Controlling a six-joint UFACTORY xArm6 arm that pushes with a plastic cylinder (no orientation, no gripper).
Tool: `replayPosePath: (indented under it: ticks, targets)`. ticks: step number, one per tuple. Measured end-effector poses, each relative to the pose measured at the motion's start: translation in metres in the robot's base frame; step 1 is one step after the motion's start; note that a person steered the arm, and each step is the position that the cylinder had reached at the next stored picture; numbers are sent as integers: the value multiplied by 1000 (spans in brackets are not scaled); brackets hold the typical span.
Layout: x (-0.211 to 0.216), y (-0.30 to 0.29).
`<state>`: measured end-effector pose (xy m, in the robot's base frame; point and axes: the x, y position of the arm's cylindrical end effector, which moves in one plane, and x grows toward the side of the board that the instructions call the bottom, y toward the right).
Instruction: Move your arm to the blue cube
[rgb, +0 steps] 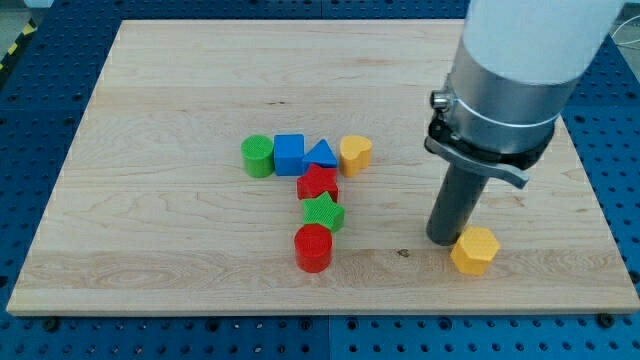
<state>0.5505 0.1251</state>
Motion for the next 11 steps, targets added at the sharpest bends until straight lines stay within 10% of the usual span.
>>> replayPosePath:
  ticks: [4,8,11]
  targets:
    - [-16,6]
    - [-195,-19]
    - [-182,-86]
